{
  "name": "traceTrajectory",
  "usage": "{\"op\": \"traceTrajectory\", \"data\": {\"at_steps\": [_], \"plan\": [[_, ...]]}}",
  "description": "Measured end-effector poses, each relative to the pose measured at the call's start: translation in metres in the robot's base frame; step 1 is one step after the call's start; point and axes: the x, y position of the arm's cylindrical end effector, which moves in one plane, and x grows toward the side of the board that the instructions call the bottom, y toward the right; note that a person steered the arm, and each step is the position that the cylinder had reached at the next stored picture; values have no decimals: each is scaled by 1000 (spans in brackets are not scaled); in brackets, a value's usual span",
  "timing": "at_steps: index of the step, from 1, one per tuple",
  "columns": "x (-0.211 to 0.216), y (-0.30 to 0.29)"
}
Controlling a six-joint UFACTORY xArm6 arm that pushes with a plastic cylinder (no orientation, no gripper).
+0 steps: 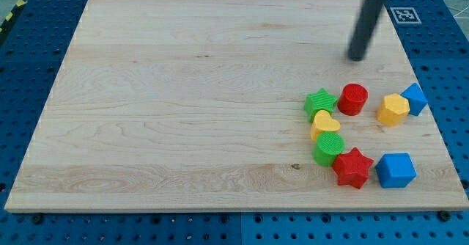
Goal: Point at the blue triangle
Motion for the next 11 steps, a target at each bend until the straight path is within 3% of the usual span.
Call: {"op": "traceTrajectory", "data": {"at_steps": [1,2,3,5,6,11], "plan": [[31,84],[70,97],[72,97],[152,96],[169,92],[129,9]]}}
